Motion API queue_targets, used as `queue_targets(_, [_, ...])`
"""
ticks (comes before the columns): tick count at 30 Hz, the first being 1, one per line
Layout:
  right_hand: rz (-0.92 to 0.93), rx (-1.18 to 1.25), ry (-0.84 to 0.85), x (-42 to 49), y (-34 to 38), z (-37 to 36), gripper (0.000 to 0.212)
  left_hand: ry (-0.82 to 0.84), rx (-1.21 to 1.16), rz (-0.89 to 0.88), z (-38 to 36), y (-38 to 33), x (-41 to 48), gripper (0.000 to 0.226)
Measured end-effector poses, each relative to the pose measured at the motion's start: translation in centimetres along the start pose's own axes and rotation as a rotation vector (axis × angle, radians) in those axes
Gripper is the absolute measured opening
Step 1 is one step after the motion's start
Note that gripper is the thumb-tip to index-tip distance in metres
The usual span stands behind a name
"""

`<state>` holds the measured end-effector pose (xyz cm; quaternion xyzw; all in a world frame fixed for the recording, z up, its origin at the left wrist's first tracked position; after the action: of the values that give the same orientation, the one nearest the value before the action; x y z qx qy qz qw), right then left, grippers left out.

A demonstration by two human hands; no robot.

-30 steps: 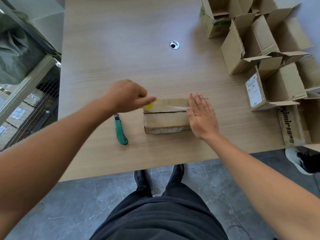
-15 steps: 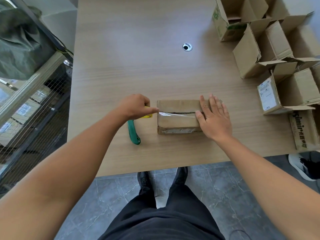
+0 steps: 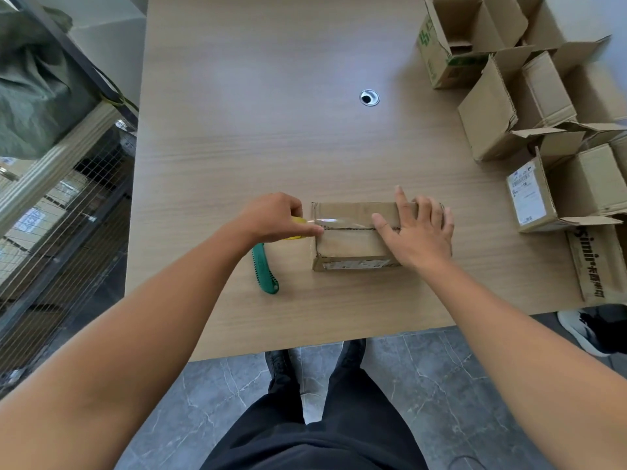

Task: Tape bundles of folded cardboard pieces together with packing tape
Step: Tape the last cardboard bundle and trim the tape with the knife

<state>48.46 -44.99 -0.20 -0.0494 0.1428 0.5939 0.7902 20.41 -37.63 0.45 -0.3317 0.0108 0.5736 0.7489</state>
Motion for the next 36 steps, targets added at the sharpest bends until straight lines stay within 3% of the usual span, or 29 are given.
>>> queue_targets(3, [0.04,-0.017,-0.102,-0.3,0.1,-0.1,0.102,0.028,-0.037,0.003,-0.5,0.1,0.2,0.08])
queue_targets(6, [0.107,-0.064,-0.196,0.2,0.0,-0.2,0.101,0.026,-0.108,-0.063,-0.4,-0.1,0.6,0.1])
queue_targets(8, [0.161,-0.029,-0.265,1.7,-0.2,0.3,0.098,0.015,-0.125,-0.17,-0.3,-0.8,1.4,0.092])
queue_targets(10, [0.234,0.15,-0.398,3.2,-0.3,1.6,0.09,0.007,-0.139,-0.221,-0.2,-1.1,2.5,0.082])
queue_targets(14, [0.529,0.451,-0.773,1.6,1.4,2.9,0.05,0.043,-0.153,-0.163,0.9,-2.1,5.3,0.076])
queue_targets(17, [0.719,0.508,-0.608,-4.5,5.6,-1.6,0.038,0.02,-0.105,-0.193,1.9,-3.2,6.5,0.073])
queue_targets(20, [0.536,0.625,-0.117,-9.0,11.4,-6.7,0.051,0.031,-0.041,-0.219,2.5,-3.4,7.3,0.072])
queue_targets(21, [0.456,0.647,-0.024,-9.4,13.5,-7.9,0.057,0.041,-0.03,-0.226,2.6,-3.4,7.5,0.072])
queue_targets(25, [0.259,0.42,0.062,-8.3,21.1,-11.0,0.074,0.042,-0.032,-0.242,2.6,-3.4,7.8,0.07])
queue_targets(29, [0.25,0.155,0.031,-8.1,22.8,-13.0,0.043,0.04,-0.031,-0.252,2.4,-3.1,8.1,0.074])
queue_targets(34, [0.108,0.511,0.185,-10.2,13.6,-10.9,0.017,0.038,-0.041,-0.265,2.2,-3.0,8.3,0.081])
queue_targets(36, [0.062,0.647,0.141,-13.0,8.3,-8.5,0.015,0.041,-0.082,-0.271,1.9,-2.8,8.5,0.08])
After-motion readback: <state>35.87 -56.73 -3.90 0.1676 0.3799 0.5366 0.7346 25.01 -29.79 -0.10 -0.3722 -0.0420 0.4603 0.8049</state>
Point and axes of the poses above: each hand's wrist, its own x-axis towards the middle knuckle, its own z-axis out of the back of the hand, y = z × x, the point moved 3 cm from there along x, towards the middle knuckle, and after that the axes turned 3 degrees about -y, right-handed, at the moved point
